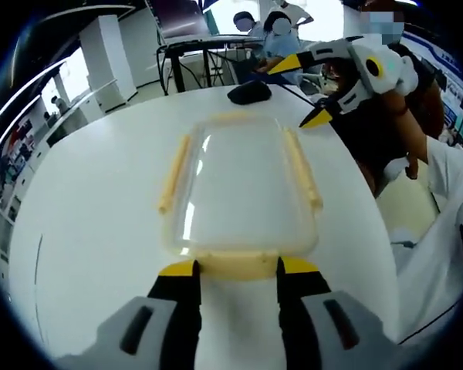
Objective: Snap each plastic latch of the storage box into its locked position after aligning the lid with the box until every specified latch is closed and the lid sits flush.
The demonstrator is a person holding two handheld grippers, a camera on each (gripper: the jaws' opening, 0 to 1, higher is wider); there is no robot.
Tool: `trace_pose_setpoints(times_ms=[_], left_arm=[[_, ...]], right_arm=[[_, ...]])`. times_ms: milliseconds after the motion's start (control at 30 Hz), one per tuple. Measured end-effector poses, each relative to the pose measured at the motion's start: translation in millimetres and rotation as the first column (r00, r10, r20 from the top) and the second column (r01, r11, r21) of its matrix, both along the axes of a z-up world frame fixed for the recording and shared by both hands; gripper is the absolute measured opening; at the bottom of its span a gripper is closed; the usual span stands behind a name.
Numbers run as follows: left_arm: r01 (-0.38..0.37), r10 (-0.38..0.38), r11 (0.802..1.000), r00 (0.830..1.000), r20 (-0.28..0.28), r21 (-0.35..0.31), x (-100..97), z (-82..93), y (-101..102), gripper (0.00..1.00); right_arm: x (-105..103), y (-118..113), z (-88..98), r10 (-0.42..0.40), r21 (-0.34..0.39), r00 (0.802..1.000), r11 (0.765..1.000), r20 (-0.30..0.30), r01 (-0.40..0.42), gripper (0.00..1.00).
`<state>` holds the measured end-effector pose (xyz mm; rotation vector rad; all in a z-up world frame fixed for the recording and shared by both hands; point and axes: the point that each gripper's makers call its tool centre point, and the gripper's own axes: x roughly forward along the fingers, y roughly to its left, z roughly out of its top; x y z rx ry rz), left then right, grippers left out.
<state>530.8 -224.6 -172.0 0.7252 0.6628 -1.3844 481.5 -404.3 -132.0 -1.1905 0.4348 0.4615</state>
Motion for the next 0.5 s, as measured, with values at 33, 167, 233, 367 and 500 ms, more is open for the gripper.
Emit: trace_pose_setpoints(times_ms=[33, 167, 233, 367, 500], left_arm=[[0.004, -0.004, 1.0, 1.0, -0.003, 0.007, 0.7, 0.2, 1, 0.36], [0.016, -0.016, 0.999, 1.0, 0.002, 0.029, -5.9, -1.7, 5, 0.37], [0.031, -0.031, 0.999, 0.999, 0.005, 0.038, -7.0, -1.9, 7, 0.37], [0.059, -0.06, 0.997, 0.998, 0.006, 0.056, -5.6, -0.8, 12, 0.37], [0.132, -0.134, 0.987, 0.991, 0.027, 0.087, -9.2, 0.8, 17, 0.37]], right_arm=[[0, 0, 0.0, 0.0, 0.0, 1.0, 1.0, -0.002, 0.0, 0.5], [-1, 1, 0.2, 0.005, 0.003, 1.0, 1.0, -0.008, -0.005, 0.5], [-2, 2, -1.2, 0.01, 0.002, 1.0, 1.0, -0.021, -0.01, 0.5], [-5, 3, -3.1, 0.022, 0.016, 0.998, 1.0, -0.057, -0.021, 0.5], [-12, 5, -8.9, 0.035, 0.039, 0.992, 0.999, -0.12, -0.03, 0.47]])
